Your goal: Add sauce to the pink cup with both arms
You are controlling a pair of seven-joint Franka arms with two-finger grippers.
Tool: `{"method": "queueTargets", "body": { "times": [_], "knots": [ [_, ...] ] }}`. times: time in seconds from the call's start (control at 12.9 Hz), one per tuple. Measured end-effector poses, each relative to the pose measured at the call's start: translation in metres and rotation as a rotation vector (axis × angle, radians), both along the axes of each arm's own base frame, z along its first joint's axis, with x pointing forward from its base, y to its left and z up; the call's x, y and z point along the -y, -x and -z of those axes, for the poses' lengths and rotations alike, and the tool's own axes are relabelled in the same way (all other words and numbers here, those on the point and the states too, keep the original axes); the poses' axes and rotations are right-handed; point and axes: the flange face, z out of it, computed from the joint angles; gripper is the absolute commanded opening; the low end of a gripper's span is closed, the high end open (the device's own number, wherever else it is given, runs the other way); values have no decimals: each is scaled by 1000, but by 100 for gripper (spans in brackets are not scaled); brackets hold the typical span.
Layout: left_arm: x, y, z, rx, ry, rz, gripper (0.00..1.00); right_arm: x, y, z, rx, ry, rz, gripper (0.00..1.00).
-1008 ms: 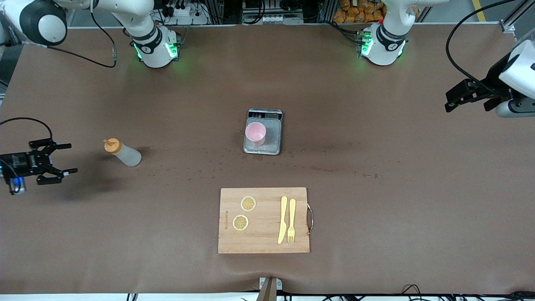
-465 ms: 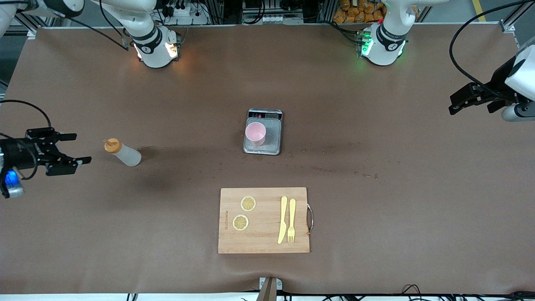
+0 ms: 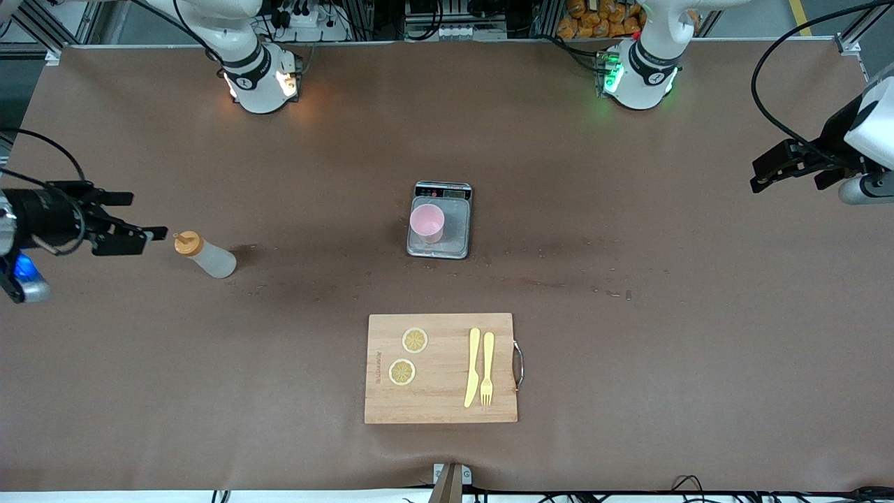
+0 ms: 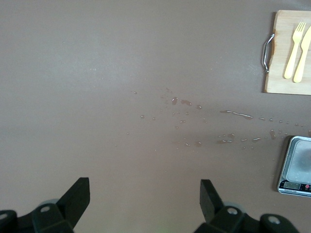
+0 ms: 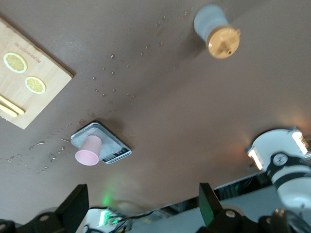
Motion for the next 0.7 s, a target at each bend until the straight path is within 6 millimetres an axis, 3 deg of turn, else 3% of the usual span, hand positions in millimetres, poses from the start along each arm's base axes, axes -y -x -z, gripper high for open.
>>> {"method": "queueTargets", "body": {
  "times": [0.16, 0.39, 0.54, 0.7],
  "knots": [
    [0, 0, 0, 0, 0, 0, 100, 8, 19, -34, 108, 56, -139, 100],
    [0, 0, 0, 1, 0, 0, 100, 23, 47, -69, 287, 95, -334, 100],
    [0, 0, 0, 1, 0, 0, 100, 57, 65, -79, 406, 97, -424, 100],
    [0, 0, 0, 1, 0, 0, 100, 75, 75, -77, 490, 116, -473, 100]
  ]
}}
